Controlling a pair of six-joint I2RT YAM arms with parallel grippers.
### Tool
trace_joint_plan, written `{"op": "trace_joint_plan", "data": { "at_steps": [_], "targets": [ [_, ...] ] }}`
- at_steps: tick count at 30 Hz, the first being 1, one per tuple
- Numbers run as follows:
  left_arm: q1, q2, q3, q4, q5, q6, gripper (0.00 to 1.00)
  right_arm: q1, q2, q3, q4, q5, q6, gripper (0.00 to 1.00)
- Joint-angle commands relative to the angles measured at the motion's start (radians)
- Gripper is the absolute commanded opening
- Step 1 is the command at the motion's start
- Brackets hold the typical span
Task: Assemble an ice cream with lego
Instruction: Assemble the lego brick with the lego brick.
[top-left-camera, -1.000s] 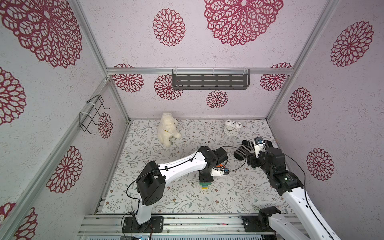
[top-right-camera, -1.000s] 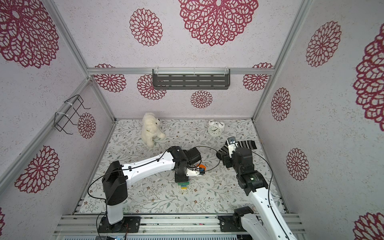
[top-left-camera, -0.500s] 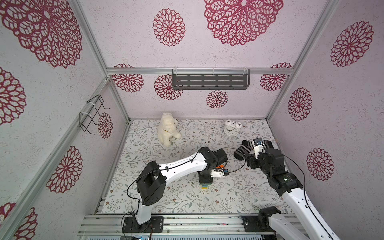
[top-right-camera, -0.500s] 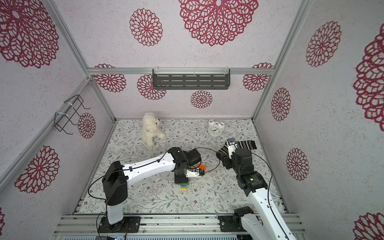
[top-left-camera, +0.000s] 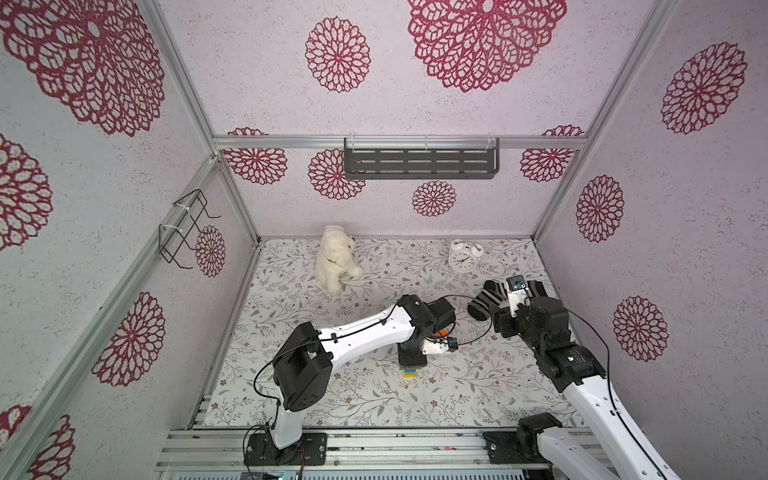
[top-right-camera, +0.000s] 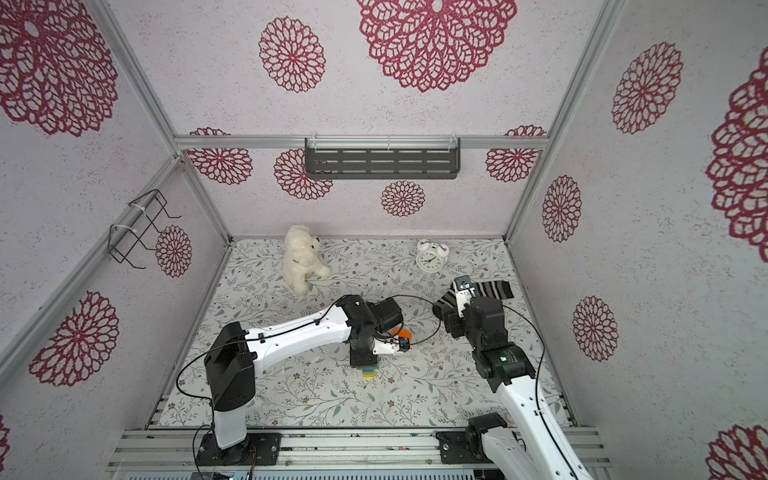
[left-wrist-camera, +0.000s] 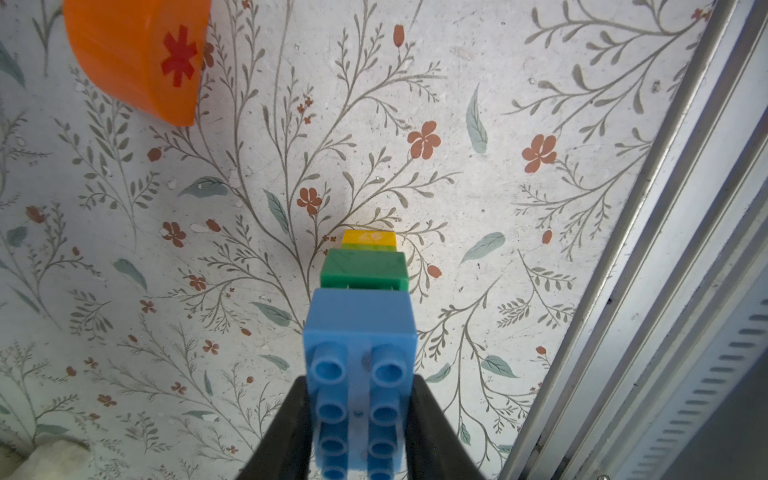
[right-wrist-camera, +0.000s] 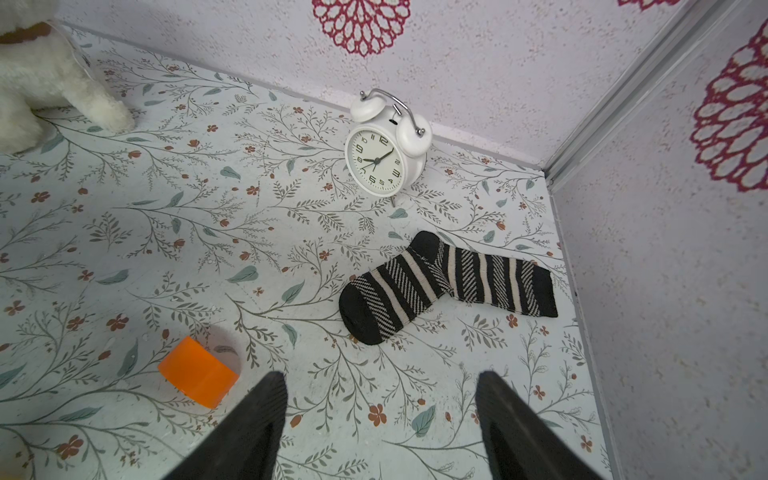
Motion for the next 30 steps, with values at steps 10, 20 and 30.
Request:
{"op": "trace_joint_plan", "data": {
  "at_steps": [10,20,30],
  "targets": [
    [-0.015,0.061,-0.005,-0.027,0.02,0.016,0.2,-0.009,-0.013,0.003,0.026,-0.011,0.019,0.76],
    [-0.016,0.08,-0.011,-0.027,0.014,0.017,0.2,-0.008,-0.016,0.001,0.026,-0.013,0.02,0.76],
    [-0.017,0.086,-0.049,-0.02,0.014,0.016,0.2,-0.008,-0.016,0.0,0.026,-0.012,0.02,0.76]
  ]
}}
